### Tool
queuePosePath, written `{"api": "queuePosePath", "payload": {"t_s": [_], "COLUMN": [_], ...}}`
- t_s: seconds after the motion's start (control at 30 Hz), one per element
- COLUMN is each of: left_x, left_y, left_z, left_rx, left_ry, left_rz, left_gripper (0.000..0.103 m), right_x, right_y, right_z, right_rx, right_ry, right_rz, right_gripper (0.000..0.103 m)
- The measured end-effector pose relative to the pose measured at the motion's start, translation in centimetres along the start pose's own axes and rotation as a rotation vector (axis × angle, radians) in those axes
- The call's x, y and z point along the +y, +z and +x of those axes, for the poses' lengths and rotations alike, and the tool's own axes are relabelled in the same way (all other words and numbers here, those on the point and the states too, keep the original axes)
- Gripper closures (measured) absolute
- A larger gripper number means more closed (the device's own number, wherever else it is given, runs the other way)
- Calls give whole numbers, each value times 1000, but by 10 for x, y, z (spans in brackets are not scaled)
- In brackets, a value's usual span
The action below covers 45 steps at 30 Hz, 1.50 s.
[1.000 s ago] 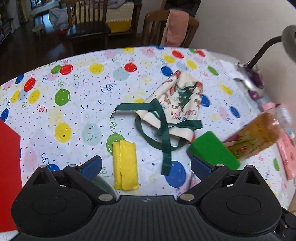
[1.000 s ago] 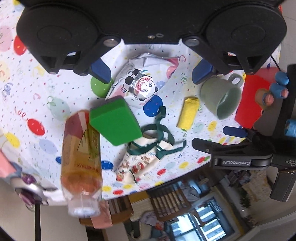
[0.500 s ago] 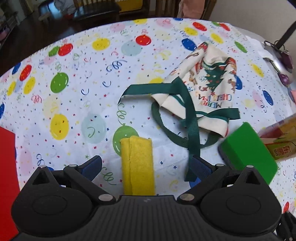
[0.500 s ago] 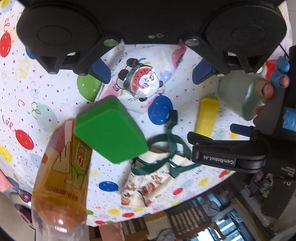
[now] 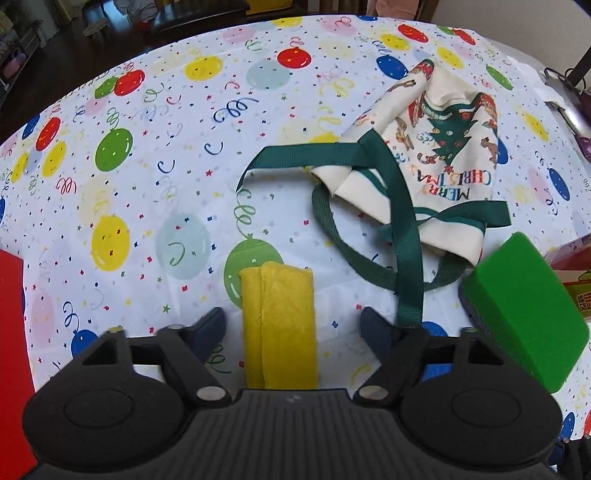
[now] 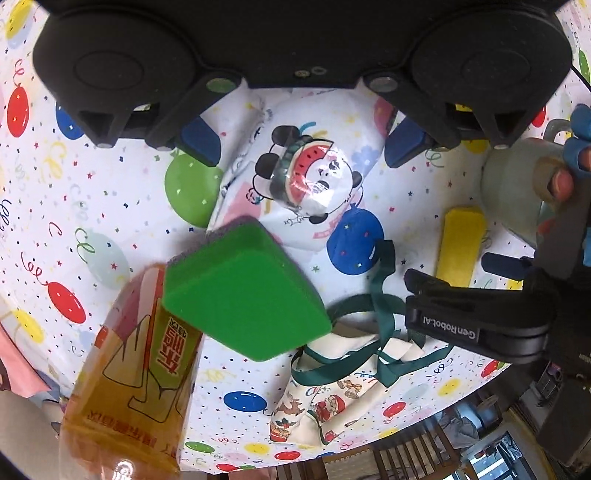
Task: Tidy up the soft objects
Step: 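Grasp the yellow sponge with the left gripper while the right grasps the panda snack bag, then lift the yellow sponge and panda bag and carry them over the box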
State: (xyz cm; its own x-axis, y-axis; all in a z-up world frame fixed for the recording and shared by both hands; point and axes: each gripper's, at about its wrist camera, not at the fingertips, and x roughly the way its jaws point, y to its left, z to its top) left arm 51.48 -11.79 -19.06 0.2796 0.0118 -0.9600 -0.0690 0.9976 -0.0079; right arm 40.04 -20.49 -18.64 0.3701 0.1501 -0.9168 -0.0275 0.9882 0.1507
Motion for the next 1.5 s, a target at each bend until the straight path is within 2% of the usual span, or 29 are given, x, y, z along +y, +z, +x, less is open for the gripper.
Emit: {"api": "queuePosePath", "payload": {"t_s": [0.13,0.3,0.57,0.87,1.2,1.5], "left_x": [1,3,4,10,9,20], "left_y": [-1,-2,-7,-15,-33,-56], "left_z": [0,-4,-15,-35,-67,-117], "left_rx": [-3,-16,-53,-89,-137,-177], "left_ry": [13,18,20,-28,-83,-162], "left_rz": [-8,-12,-3,-38,-44,-37], "left_gripper": [41,64,64,65,65,65], "right_x": [4,2,-11,-23,-35,-30], "right_y": [-2,-1,-10,-23,-39,-39], "right_z": [-1,-1,-11,-39,-83,-130], "right_rx": [-1,-14,-27,-42,-87,-147], "right_ry": [2,13,80,190,267,288], "right_rz": [-12,-16,-4,-14,-33,-142], "right_gripper": [13,22,32,39,41,41]}}
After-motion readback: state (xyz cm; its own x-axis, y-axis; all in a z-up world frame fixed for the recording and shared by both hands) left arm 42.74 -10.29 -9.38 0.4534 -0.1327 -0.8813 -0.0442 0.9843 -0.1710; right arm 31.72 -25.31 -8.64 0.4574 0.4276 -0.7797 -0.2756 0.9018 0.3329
